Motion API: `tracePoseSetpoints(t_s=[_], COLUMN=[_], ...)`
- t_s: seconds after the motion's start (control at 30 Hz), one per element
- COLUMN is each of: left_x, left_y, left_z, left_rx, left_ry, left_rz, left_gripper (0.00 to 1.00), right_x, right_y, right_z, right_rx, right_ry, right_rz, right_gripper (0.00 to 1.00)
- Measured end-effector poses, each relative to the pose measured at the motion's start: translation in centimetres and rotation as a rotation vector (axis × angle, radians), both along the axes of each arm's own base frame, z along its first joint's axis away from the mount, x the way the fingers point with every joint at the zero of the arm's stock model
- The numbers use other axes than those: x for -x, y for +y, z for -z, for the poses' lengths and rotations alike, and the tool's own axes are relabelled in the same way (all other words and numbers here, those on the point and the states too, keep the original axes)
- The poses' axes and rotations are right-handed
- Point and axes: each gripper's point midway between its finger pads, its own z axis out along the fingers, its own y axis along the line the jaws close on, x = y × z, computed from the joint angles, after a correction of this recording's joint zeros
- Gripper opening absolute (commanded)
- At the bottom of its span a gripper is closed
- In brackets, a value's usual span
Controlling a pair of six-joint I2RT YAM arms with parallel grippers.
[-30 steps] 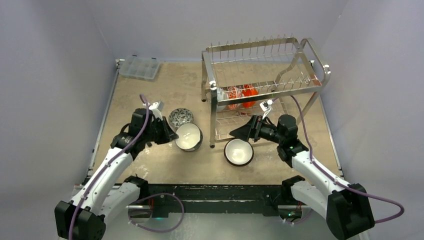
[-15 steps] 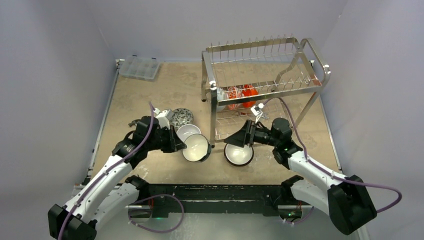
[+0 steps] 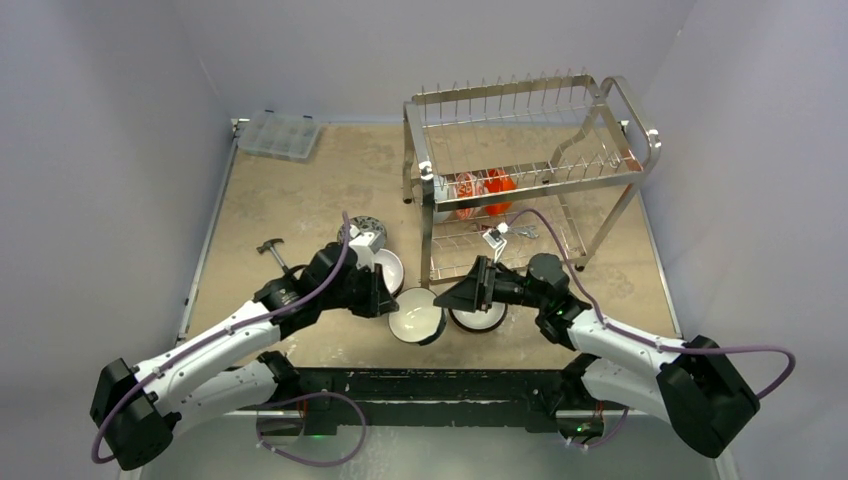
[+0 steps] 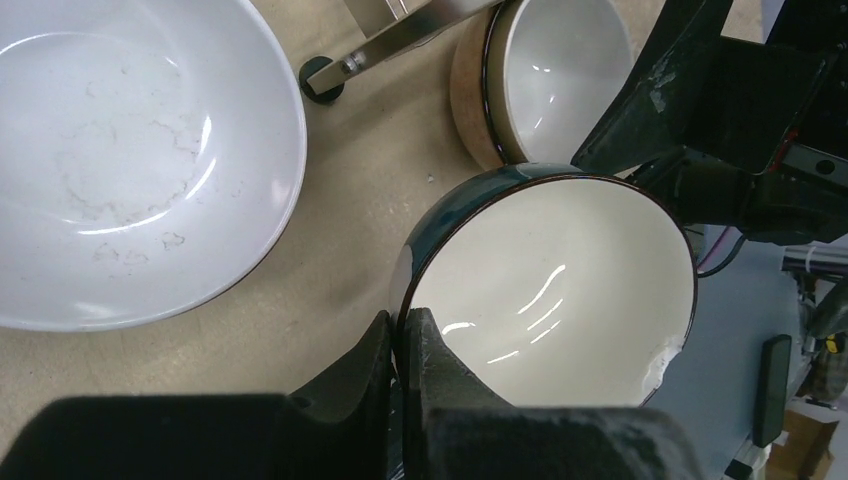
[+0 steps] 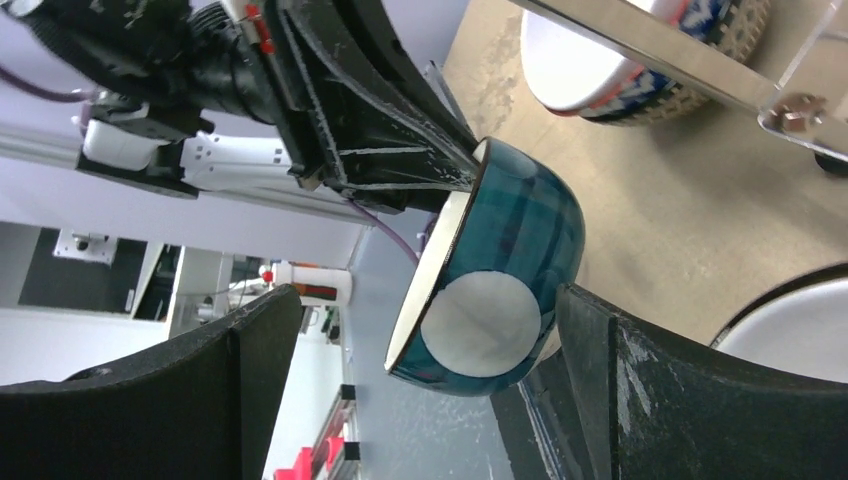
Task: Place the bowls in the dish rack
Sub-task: Pick up the bowl from the center of the board.
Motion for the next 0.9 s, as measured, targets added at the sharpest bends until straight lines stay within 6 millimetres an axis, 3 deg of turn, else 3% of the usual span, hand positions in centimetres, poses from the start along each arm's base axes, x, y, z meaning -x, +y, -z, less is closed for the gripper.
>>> tracePoseSetpoints(t_s=[0.2, 0.53, 0.9], left_x=[-0.1, -1.8, -2.8], left_y=[-0.7, -1.8, -1.7], left_z=[0.3, -2.8, -3.9], left_rx=[-0.051, 0.001, 0.013], left_ry=[-0.027, -0.130, -0.177], left_rz=[0.002, -0.036, -0.076], left_gripper=[0.00, 0.00, 0.00], right_x=[0.0, 0.4, -0.4], right_y=[0.0, 0.0, 0.7], right_z=[1.9, 3.2, 2.7], right_rx=[0.055, 0.102, 0.080], right_ry=[0.077, 0.130, 0.147], right_rz=[0.046, 0.054, 0.062], right_gripper=[0.99, 0.99, 0.99])
